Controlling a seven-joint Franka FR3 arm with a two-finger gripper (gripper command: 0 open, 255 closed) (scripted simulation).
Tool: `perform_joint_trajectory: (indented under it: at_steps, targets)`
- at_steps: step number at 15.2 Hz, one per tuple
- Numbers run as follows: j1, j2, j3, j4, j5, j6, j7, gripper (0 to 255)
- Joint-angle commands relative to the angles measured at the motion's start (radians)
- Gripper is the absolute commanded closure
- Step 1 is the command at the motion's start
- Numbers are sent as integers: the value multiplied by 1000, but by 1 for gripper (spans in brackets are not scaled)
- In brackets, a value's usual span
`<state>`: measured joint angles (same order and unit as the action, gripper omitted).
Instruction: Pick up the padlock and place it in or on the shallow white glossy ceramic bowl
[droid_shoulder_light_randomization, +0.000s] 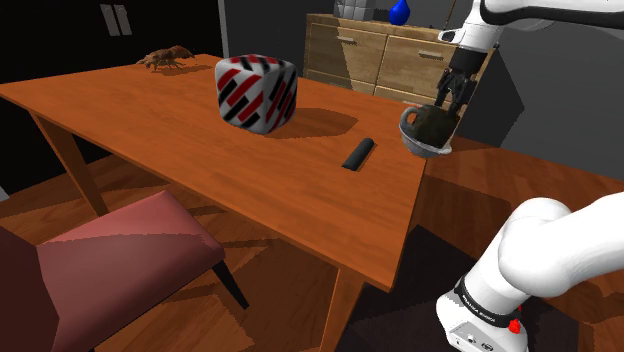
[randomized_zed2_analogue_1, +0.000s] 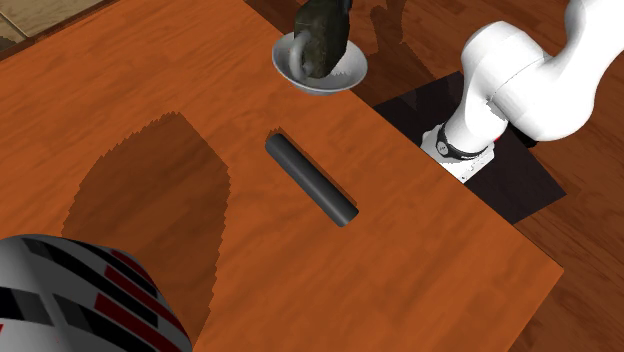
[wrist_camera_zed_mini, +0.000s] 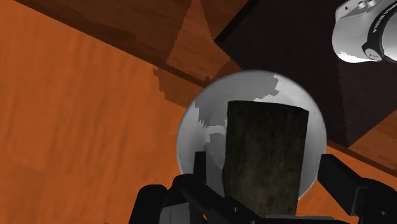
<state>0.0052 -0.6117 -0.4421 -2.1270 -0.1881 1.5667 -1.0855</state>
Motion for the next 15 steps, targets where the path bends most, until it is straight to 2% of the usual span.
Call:
perform_joint_trajectory:
  at_steps: [1, 3, 7, 15]
  targets:
    - [0, 0, 0, -1, 0, 0, 0, 0]
    - [0, 0, 1, -1, 0, 0, 1, 0]
    - [12, 42, 7, 159, 17, -120, -12, 0]
    - [12, 42, 7, 159, 17, -120, -12, 0]
